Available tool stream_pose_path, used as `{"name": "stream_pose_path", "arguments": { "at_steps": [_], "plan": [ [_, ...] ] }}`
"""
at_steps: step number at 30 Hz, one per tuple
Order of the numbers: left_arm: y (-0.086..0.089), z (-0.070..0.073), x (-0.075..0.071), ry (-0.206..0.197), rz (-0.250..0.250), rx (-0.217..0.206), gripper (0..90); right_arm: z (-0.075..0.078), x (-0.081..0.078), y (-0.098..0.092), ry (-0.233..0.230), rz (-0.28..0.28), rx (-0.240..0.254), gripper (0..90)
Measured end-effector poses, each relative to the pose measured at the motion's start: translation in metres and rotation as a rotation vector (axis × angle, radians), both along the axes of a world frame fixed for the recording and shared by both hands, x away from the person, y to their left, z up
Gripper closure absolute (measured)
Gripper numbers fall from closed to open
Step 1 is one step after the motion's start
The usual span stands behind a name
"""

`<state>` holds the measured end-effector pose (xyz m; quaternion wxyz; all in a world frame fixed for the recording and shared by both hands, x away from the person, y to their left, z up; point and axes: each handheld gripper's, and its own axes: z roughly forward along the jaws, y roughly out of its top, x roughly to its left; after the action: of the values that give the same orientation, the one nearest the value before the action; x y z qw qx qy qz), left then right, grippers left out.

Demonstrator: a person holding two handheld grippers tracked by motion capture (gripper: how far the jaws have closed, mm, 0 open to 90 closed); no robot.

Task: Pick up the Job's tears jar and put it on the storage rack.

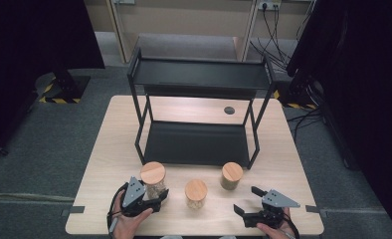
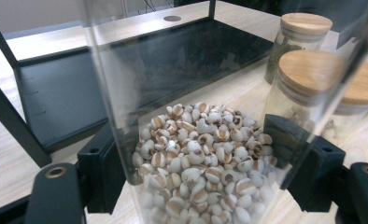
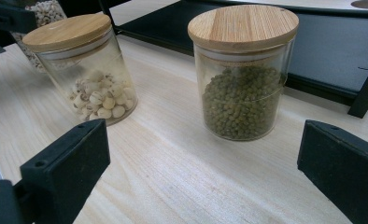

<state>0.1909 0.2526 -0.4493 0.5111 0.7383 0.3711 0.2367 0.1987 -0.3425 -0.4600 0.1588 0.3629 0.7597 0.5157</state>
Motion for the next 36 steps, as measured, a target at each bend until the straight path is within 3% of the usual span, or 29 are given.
{"name": "stream_pose_path", "arguments": {
  "at_steps": [11,23,36],
  "plan": [
    [-0.001,0.007,0.014,-0.001,0.022,-0.014,25.3,0.000,0.000,0.000,0.000,0.001,0.000,2.8],
    [-0.010,0.011,0.034,0.012,0.029,0.002,25.3,0.000,0.000,-0.001,0.000,0.000,-0.002,2.8],
    [-0.019,0.021,0.053,-0.005,0.040,0.008,25.3,0.000,0.000,0.000,-0.002,0.006,-0.004,2.8]
  ]
}}
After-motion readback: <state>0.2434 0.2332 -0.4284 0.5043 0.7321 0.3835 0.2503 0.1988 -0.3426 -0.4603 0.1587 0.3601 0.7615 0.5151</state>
